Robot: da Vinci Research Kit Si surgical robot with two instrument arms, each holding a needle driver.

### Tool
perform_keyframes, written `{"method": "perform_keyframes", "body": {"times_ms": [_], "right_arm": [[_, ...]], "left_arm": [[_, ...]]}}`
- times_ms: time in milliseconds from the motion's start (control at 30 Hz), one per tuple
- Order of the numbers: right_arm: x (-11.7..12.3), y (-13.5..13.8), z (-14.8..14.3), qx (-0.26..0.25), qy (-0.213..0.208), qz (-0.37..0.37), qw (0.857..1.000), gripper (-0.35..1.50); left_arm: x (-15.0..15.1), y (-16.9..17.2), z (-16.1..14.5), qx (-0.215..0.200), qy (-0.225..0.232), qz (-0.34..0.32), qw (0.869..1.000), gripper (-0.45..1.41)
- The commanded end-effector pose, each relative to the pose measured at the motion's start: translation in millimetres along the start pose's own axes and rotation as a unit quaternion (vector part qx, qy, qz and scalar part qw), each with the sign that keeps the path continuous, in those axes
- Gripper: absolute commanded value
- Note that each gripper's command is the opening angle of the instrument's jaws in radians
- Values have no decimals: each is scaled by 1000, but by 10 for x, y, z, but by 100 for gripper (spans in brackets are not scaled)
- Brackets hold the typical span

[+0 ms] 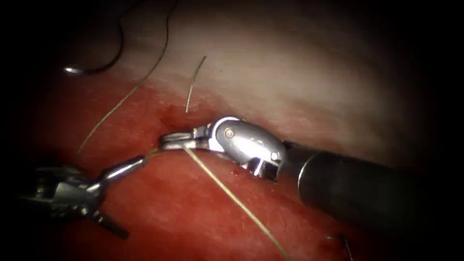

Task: Wound Closure

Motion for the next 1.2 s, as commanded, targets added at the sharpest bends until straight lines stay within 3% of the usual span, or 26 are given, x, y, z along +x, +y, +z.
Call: {"method": "perform_keyframes", "body": {"times_ms": [33,167,333,600,700,767,933,1067,1200], "right_arm": [[-5,9,9,-12,-14,15,1000,-35],[-10,21,11,-63,-80,63,993,-35],[-13,40,17,-96,-125,111,981,-35],[-19,60,27,-113,-148,157,970,-35],[-18,67,36,-114,-165,173,964,-35],[-18,68,37,-114,-168,173,964,-35],[-18,71,37,-111,-167,181,963,-35],[-16,76,37,-109,-167,186,962,-35],[-14,82,36,-107,-162,191,962,-35]], "left_arm": [[-1,0,9,5,2,-1,1000,101],[0,-2,17,33,-8,-3,999,96],[-3,2,41,61,-29,32,997,91],[-8,14,93,106,-56,93,988,83],[-5,14,126,147,-71,157,974,79],[-4,13,129,158,-70,170,970,78],[-6,13,138,227,-52,218,948,41],[-6,15,145,227,-45,242,942,37],[-5,22,158,229,-57,276,932,22]]}}
